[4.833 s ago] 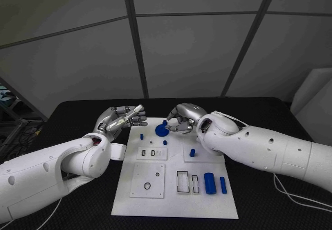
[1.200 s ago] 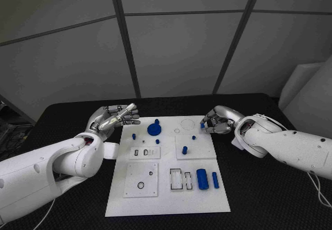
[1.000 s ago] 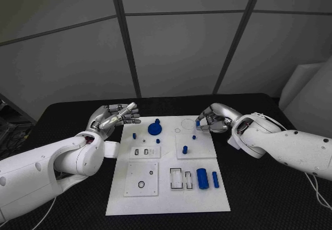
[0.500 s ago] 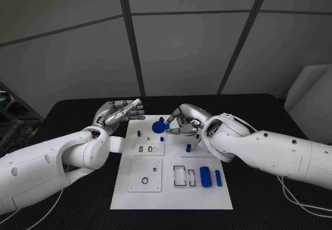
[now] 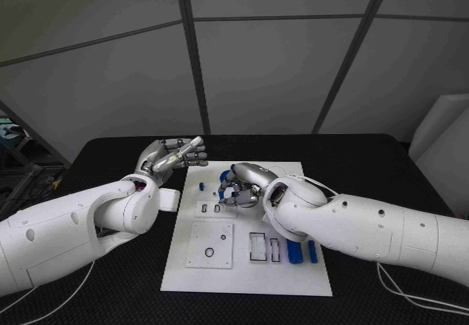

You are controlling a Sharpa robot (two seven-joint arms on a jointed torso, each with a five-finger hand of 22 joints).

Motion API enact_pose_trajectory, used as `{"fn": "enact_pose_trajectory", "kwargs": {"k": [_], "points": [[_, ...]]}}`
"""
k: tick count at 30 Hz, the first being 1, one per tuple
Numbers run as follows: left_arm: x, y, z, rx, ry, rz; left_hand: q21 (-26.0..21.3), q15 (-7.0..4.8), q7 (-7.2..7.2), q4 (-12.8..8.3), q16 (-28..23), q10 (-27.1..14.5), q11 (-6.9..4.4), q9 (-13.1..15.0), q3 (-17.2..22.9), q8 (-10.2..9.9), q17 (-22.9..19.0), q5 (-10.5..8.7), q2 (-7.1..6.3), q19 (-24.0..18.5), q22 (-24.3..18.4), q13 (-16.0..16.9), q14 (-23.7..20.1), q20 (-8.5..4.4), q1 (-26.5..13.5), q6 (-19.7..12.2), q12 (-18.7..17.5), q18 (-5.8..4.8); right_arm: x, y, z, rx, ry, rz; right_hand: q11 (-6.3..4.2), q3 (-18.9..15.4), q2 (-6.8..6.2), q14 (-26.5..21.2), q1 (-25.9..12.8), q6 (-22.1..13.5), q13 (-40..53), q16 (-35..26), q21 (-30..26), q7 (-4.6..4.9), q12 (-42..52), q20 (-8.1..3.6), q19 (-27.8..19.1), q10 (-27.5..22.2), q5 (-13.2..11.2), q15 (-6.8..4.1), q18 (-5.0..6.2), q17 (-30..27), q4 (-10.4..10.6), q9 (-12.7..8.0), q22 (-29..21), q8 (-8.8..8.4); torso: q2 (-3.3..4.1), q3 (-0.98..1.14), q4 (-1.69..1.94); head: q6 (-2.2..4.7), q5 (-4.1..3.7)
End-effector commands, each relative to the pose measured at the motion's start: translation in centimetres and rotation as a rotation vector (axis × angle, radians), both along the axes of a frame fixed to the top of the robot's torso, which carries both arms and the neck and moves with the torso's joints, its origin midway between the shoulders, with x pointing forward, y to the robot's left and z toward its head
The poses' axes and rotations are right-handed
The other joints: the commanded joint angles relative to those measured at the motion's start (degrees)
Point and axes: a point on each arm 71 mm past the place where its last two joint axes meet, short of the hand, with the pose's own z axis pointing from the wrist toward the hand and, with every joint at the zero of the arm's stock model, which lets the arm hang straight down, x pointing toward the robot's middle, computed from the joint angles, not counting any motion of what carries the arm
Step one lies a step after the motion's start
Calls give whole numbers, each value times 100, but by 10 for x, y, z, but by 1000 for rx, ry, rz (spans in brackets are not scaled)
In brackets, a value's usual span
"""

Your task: Assemble the parts on the task board

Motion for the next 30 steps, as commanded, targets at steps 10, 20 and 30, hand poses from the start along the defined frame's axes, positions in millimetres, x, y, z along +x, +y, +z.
{"fn": "enact_pose_trajectory", "kwargs": {"k": [10, 20, 30], "points": [[1, 0, 2, 3, -14, 3, 35, 25, 14, -27, -30, 26, 15, -4, -4, -22, 9, -17, 62, 14, -4, -1, 5, 15, 9, 30, -10, 284, -5, 12, -12, -100, -25, 29, -3, 18, 1, 368, -54, 6, -19, -16, -19, -19, -41, 10, -40, -50, 30, -24, -63, 430, 13, 33, 268, 2, 13, 4, 0, -47, 24], [1, 1, 2, 3, -13, 3, 35, 25, 14, -27, -30, 26, 15, -4, -4, -22, 9, -17, 62, 14, -4, -1, 5, 15, 9, 30, -10, 284, -4, 12, -16, -130, -27, 28, 2, 12, -20, 368, -78, -4, -26, -18, -24, -14, -52, 14, -46, -57, 31, -20, -61, 428, 15, 29, 262, -2, 11, 3, 0, -79, 34], [1, 1, 2, 4, -13, 3, 35, 25, 14, -27, -30, 26, 15, -4, -4, -22, 9, -17, 62, 14, -4, -1, 5, 15, 9, 30, -10, 284, -4, 9, -17, -154, -28, 23, 4, 7, -37, 368, -90, -11, -26, -18, -21, -11, -54, 16, -42, -59, 31, -18, -62, 430, 14, 27, 267, -4, 10, 6, -4, -107, 61]]}}
